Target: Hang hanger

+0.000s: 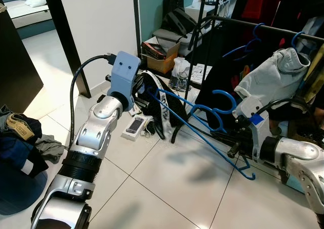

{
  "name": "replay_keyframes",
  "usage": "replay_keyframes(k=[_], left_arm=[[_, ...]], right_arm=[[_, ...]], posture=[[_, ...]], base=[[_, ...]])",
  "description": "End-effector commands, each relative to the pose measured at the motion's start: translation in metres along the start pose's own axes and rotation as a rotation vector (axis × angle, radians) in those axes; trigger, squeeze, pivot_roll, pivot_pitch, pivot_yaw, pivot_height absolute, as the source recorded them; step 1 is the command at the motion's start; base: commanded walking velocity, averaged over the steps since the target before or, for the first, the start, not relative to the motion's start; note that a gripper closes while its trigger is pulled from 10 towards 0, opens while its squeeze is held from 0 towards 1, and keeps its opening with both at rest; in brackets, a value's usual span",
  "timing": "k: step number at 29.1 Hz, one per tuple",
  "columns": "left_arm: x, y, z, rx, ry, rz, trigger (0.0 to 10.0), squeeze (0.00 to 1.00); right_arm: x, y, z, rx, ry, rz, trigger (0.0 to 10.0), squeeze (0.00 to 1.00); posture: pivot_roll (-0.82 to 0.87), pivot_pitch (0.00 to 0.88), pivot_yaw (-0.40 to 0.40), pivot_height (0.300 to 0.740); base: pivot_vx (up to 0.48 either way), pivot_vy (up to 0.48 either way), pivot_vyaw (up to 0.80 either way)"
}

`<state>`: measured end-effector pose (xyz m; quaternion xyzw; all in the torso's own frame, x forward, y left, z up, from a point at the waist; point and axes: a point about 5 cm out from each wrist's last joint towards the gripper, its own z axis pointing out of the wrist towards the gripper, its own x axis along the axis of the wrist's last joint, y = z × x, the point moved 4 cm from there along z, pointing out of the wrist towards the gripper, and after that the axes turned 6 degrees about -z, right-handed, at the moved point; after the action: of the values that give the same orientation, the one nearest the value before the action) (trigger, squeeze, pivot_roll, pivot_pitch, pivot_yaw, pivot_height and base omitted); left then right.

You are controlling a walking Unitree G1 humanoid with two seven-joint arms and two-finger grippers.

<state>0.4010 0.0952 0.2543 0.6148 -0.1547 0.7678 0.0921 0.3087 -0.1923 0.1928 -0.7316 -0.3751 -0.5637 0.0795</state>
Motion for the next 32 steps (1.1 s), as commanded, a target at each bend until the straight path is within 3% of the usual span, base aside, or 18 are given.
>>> replay_keyframes(k=[1, 4, 5, 16, 26, 32], left_arm=[[0.003, 0.007, -0.001, -0.029, 0.007, 0.002, 10.0, 0.0], [0.005, 0.011, -0.001, -0.045, 0.013, -0.002, 10.0, 0.0], [0.006, 0.019, -0.002, -0.079, 0.018, 0.009, 10.0, 0.0], [0.006, 0.022, -0.003, -0.106, 0.024, 0.031, 10.0, 0.0], [0.018, 0.031, -0.005, -0.167, 0.084, 0.054, 10.0, 0.0], [0.014, 0.032, -0.006, -0.186, 0.068, 0.075, 10.0, 0.0]], right_arm=[[-0.002, 0.013, -0.003, -0.076, -0.02, 0.012, 10.0, 0.0], [-0.001, 0.015, -0.002, -0.093, -0.021, 0.017, 10.0, 0.0], [0.003, 0.016, 0.001, -0.108, -0.009, 0.02, 10.0, 0.0], [0.006, 0.014, 0.003, -0.104, 0.001, 0.026, 10.0, 0.0], [-0.002, -0.01, 0.01, 0.004, -0.034, 0.033, 10.0, 0.0], [0.014, -0.002, -0.001, 0.01, 0.073, 0.072, 10.0, 0.0]], posture=[[-0.09, 0.0, 0.04, 0.74], [-0.09, 0.0, 0.04, 0.74], [-0.09, 0.0, 0.039, 0.74], [-0.08, 0.0, 0.038, 0.74], [-0.07, 0.0, 0.039, 0.74], [-0.08, 0.0, 0.043, 0.74]], base=[[0.0, 0.0, 0.0], [0.0, 0.0, 0.0], [0.0, 0.0, 0.0], [0.0, 0.0, 0.0], [0.0, 0.0, 0.0], [0.0, 0.0, 0.0]])
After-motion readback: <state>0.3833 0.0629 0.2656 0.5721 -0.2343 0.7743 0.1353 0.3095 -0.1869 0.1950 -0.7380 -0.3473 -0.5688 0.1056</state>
